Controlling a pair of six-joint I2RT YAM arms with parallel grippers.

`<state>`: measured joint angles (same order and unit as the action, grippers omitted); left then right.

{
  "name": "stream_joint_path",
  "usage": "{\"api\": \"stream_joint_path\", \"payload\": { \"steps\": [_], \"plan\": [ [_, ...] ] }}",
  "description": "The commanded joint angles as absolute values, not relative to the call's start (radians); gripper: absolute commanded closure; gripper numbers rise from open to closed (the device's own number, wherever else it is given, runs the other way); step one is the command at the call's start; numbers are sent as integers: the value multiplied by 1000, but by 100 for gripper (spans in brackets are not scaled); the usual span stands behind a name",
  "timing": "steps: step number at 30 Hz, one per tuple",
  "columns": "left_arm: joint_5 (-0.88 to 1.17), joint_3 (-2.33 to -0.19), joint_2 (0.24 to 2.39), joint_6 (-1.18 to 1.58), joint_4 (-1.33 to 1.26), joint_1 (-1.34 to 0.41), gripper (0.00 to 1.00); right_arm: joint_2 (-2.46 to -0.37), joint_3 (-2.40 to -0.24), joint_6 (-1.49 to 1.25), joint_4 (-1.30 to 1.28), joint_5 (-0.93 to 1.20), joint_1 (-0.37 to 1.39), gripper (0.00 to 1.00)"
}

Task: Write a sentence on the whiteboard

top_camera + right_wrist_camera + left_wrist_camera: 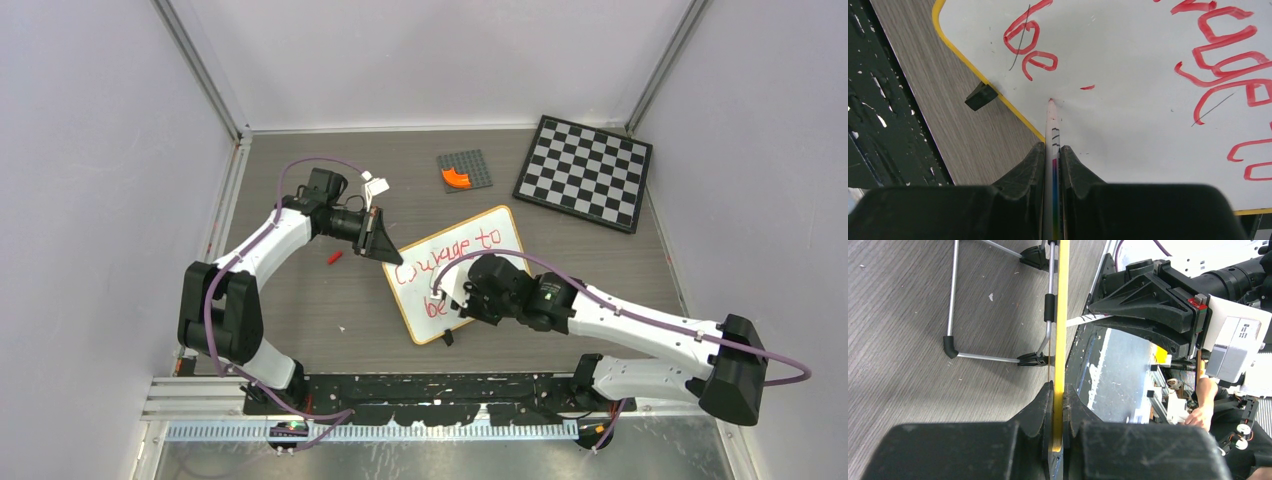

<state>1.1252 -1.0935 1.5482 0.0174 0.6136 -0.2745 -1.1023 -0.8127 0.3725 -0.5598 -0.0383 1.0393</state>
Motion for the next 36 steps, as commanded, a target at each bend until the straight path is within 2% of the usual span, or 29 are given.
{"api": "stream_joint_path", "payload": {
  "steps": [1,10,19,36],
  "plan": [
    [1009,-1092,1580,37,619,-275,100,-1096,-820,387,-543,-20,1039,100],
    [1011,-1091,1577,38,619,-275,100,-1023,-851,344,-472,-97,1011,100],
    [1012,-1095,1580,40,619,-275,100,-1061,-845,350,-420,-141,996,100],
    [1014,-1103,1593,36,622,-275,100,-1094,-788,364,-511,-33,999,100]
  ]
}}
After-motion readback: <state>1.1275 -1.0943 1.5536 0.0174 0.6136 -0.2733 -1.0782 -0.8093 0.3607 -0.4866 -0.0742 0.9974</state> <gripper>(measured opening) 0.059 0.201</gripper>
